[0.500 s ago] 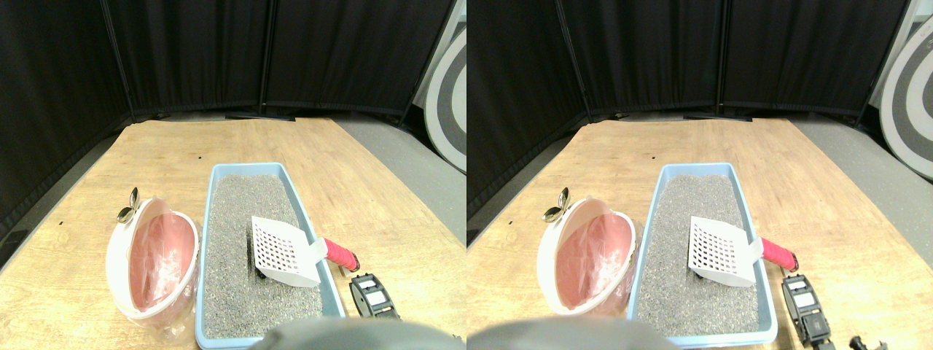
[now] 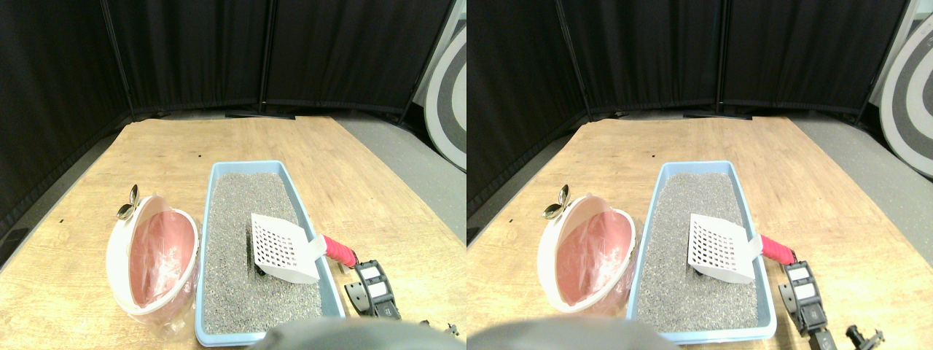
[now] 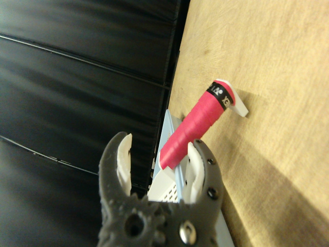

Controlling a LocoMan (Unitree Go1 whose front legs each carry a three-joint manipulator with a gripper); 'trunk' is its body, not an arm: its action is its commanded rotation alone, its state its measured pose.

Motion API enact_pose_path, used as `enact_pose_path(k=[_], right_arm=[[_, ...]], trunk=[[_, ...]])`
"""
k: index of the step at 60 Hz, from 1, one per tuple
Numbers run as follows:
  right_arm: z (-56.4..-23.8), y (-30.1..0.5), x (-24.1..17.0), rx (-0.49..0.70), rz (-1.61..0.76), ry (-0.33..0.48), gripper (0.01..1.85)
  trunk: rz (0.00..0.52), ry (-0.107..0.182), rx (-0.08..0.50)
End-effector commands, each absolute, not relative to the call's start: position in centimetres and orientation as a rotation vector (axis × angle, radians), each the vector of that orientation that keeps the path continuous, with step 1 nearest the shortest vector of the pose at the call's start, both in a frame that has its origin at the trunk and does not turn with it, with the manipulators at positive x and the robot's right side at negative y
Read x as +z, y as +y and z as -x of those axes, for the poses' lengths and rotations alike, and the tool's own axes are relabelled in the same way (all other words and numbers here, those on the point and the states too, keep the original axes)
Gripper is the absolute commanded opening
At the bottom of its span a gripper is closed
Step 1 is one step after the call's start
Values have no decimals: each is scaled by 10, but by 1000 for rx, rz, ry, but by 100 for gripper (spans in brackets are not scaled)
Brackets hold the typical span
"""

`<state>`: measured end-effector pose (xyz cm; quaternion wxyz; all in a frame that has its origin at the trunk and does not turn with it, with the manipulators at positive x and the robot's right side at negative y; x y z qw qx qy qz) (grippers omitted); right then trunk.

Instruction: Scoop (unimanual)

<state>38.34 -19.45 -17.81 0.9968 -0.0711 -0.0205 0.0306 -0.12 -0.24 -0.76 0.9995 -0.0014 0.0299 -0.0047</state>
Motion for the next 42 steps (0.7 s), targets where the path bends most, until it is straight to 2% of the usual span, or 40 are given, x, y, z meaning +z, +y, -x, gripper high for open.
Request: enact_pose_path(k=[1, 6, 11, 21, 27, 42], right_arm=[[-387, -196, -173, 85, 76, -146, 50], [-389, -198, -174, 118, 4, -185, 59], [-392, -201, -174, 137, -86, -192, 71], [-397, -204, -177, 121, -174, -160, 90], [-398, -203, -178, 99, -194, -143, 96], [-407, -199, -181, 108, -185, -138, 95]], trunk=[[11, 62, -11], [11, 60, -13], [11, 62, -12], [15, 61, -12], [18, 65, -11], [29, 69, -6]])
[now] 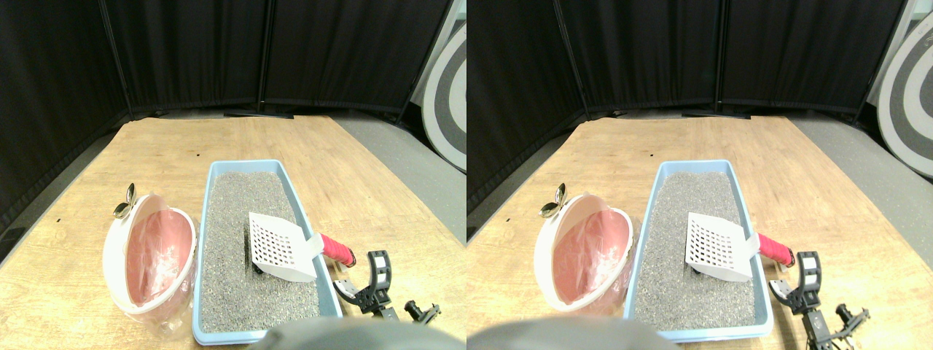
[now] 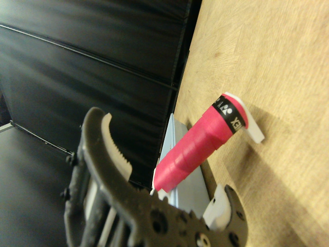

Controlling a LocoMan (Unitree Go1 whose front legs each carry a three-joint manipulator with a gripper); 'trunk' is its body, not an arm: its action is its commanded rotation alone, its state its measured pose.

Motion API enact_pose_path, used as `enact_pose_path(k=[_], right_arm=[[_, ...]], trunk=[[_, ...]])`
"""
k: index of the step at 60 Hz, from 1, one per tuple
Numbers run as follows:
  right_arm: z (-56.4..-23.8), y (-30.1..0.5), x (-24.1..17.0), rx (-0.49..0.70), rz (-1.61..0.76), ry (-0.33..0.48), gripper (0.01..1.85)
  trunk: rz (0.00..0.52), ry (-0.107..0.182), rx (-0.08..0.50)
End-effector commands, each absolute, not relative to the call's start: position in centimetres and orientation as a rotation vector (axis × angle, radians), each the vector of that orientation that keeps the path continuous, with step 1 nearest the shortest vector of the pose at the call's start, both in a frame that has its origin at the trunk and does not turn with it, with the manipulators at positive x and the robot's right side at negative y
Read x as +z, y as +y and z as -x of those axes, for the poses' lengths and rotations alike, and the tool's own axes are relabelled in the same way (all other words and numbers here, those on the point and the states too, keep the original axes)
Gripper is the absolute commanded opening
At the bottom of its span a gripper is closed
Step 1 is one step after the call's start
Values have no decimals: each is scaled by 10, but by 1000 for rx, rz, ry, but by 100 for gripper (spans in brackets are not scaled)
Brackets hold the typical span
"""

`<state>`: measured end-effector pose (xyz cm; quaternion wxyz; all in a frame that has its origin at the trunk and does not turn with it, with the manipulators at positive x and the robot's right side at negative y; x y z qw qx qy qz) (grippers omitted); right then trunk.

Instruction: Scoop (unimanual)

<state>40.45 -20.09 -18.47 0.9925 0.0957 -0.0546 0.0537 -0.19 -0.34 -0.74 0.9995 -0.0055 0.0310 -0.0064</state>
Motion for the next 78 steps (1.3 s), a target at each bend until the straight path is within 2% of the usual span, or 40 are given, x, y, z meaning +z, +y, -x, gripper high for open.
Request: enact_pose_path(k=[1, 26, 51, 65, 78], right_arm=[[-408, -199, -181, 110, -181, -138, 94], [-427, -196, -185, 104, -195, -138, 90], [-441, -193, -198, 40, -228, -84, 92], [-451, -199, -202, 51, -229, -95, 93], [-457, -205, -200, 11, -211, -100, 94]], trunk=[[29, 69, -6], [41, 69, -4], [43, 75, -6], [37, 74, -19], [33, 74, -29]])
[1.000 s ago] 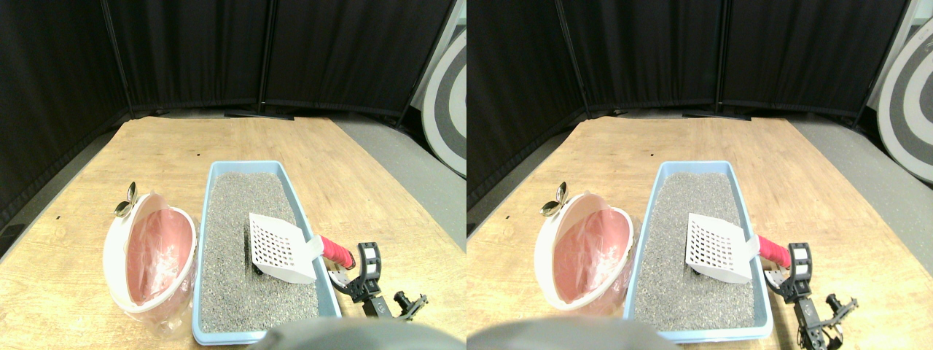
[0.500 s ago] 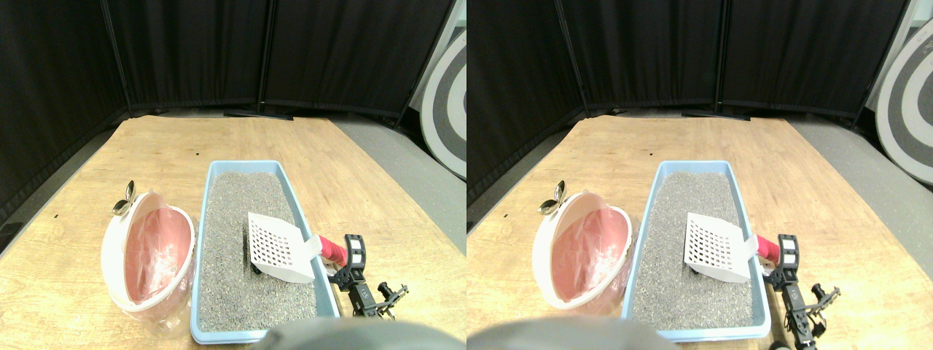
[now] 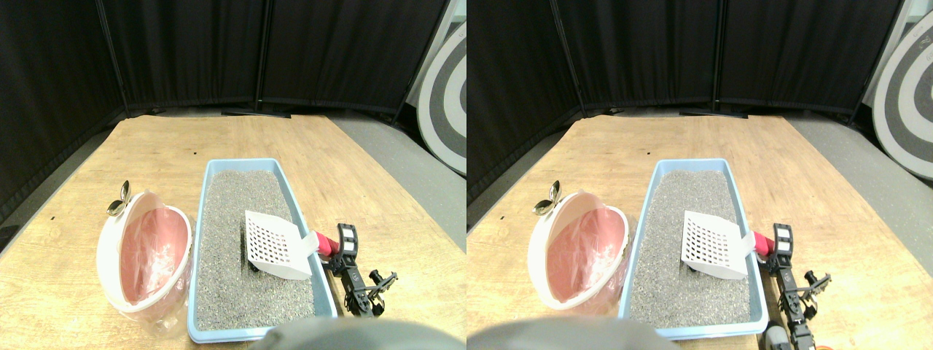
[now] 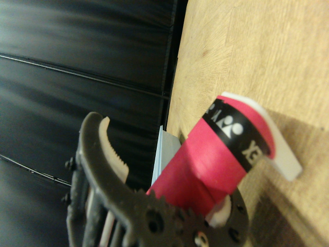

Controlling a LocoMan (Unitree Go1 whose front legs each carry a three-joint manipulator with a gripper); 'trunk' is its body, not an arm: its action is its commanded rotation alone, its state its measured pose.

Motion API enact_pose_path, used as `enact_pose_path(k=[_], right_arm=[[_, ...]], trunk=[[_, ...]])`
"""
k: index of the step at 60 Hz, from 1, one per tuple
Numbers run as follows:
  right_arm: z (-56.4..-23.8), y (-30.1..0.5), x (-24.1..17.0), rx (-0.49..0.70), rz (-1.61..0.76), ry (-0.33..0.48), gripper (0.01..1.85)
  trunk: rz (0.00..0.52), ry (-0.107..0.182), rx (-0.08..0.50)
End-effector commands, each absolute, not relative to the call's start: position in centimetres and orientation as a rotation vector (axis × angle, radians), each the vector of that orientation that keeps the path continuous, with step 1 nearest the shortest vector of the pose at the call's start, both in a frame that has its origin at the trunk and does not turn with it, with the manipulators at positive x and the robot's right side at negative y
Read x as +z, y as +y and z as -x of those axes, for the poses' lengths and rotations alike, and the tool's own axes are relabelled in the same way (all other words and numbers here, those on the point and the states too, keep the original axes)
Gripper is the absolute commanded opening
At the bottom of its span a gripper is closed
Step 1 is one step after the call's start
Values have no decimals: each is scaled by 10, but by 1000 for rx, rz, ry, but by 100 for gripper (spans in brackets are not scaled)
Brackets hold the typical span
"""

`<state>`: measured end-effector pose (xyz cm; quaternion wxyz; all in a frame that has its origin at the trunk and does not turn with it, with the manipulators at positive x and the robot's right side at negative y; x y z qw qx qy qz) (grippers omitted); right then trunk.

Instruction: Scoop (unimanual)

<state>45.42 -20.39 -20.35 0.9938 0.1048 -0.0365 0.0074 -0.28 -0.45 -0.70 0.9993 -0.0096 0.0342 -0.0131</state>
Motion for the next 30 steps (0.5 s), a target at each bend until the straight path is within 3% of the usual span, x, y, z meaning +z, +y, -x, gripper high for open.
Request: enact_pose_path(k=[1, 30], right_arm=[[-457, -206, -199, 6, -217, -97, 94], [-465, -206, -206, 16, -269, -59, 88]], trunk=[[33, 74, -31], [38, 74, -13]])
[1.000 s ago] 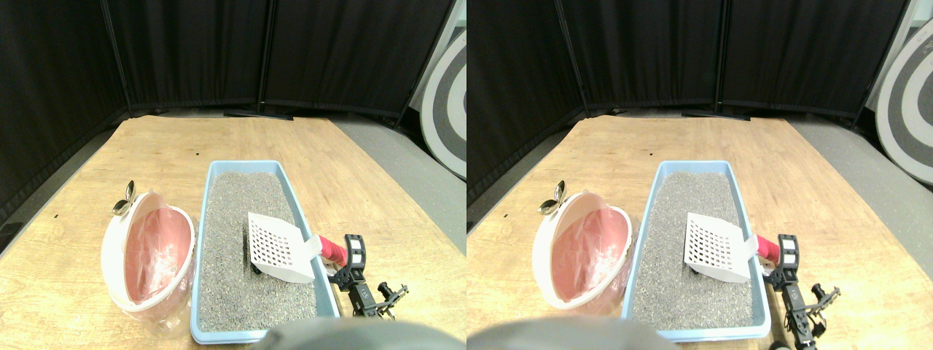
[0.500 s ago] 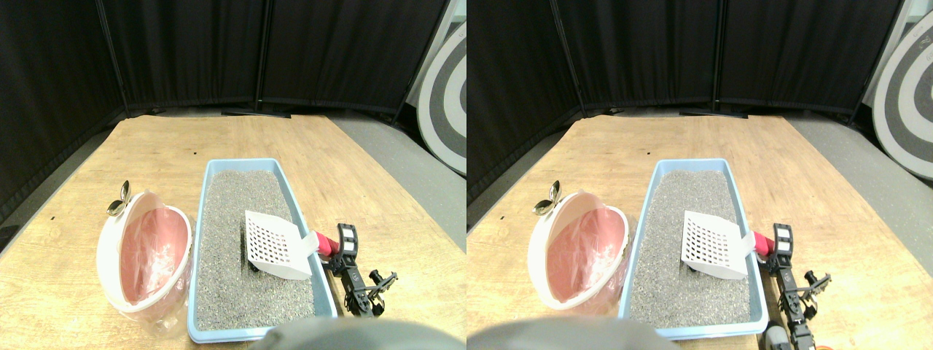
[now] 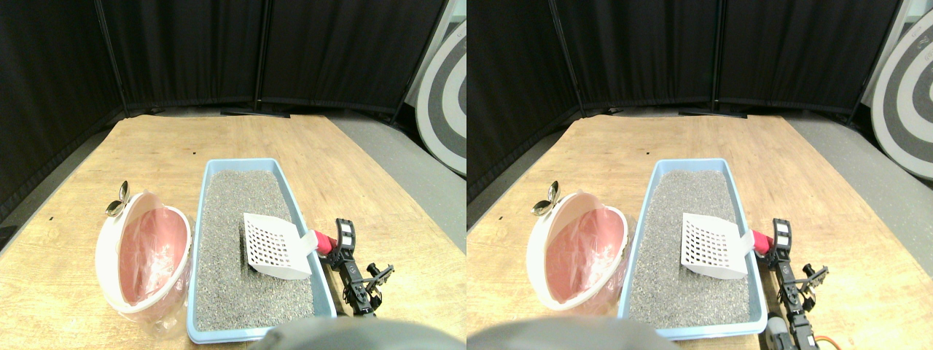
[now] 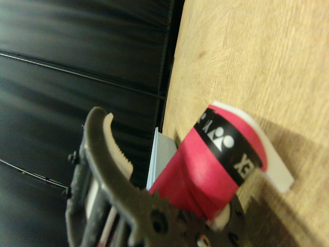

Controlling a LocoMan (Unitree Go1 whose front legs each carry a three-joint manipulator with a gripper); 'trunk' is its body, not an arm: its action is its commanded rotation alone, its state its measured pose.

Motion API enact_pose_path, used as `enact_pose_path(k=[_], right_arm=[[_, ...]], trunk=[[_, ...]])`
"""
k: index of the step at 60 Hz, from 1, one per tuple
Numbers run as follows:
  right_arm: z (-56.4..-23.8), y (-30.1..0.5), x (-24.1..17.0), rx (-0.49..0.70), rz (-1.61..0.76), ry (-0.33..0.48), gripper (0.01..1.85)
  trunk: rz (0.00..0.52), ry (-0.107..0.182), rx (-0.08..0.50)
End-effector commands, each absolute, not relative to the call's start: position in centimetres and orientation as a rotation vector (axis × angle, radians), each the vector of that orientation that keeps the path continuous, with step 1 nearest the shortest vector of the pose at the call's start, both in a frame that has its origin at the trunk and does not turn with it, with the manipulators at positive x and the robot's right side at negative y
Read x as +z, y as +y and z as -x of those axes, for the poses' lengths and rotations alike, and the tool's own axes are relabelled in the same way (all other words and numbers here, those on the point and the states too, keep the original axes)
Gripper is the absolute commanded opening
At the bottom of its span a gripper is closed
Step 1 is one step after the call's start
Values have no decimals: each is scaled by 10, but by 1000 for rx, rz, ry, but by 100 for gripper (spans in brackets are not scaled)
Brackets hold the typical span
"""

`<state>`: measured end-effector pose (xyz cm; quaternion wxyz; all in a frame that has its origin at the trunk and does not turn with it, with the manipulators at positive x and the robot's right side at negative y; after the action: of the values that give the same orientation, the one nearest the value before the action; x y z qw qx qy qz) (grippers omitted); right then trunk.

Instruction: Scoop (unimanual)

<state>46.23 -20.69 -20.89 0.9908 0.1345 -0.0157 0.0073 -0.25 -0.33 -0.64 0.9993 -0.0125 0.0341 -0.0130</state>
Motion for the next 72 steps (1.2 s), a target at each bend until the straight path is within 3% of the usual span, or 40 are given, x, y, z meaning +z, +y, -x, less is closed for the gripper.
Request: enact_pose_path(k=[1, 13, 17, 18, 19, 21, 50, 62, 72], right_arm=[[-465, -206, -206, 15, -268, -57, 87], [-467, -205, -209, 12, -254, -64, 71], [-468, -205, -209, 25, -209, -79, 51], [-469, -205, -209, 16, -221, -79, 27], [-469, -205, -209, 16, -221, -79, 27], [-470, -205, -208, 29, -213, -101, 6], [-460, -214, -183, 34, -100, -151, 6], [-456, -215, -158, 148, 52, -286, 6], [-457, -214, -139, 133, 148, -294, 6]], trunk=[[38, 74, -13], [41, 72, -8], [42, 72, -6], [42, 71, -4], [42, 71, -4], [42, 70, -3], [55, 72, 4], [55, 72, 4], [66, 70, -2]])
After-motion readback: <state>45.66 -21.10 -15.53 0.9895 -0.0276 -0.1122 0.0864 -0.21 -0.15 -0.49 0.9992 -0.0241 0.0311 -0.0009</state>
